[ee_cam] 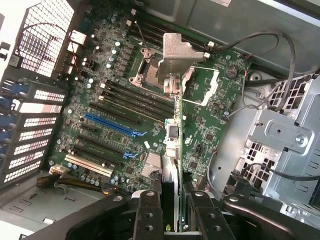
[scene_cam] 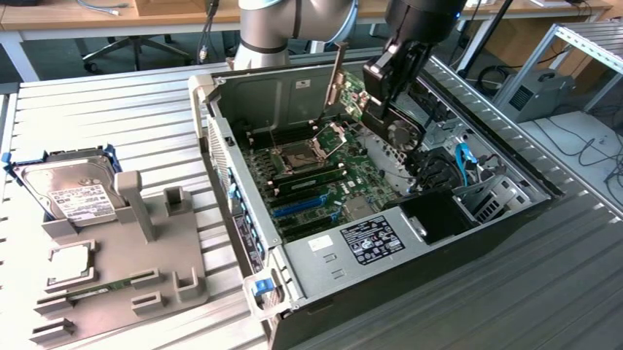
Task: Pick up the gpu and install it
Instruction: 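Insert the gpu into the slot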
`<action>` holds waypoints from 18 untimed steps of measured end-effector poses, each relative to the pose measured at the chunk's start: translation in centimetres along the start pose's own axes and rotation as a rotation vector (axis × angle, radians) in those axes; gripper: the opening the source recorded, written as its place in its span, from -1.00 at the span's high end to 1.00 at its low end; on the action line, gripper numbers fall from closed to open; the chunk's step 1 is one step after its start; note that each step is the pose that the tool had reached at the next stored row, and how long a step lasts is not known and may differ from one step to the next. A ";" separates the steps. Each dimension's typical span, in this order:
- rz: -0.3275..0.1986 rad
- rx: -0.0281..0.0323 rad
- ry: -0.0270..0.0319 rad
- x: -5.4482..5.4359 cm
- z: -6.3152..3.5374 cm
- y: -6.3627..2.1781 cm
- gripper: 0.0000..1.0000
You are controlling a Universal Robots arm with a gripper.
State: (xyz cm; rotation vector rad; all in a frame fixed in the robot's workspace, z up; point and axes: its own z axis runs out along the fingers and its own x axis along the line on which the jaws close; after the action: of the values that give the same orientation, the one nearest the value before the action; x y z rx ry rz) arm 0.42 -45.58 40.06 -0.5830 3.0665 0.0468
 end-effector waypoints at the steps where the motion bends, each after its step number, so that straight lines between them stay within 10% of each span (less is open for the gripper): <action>1: -0.004 -0.0001 0.0001 0.0 0.00 0.00 0.47; 18: -0.045 -0.0011 0.0012 0.0 0.00 0.00 0.47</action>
State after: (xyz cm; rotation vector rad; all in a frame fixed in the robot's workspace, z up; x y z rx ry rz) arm 0.42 -45.58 40.06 -0.6515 3.0533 0.0474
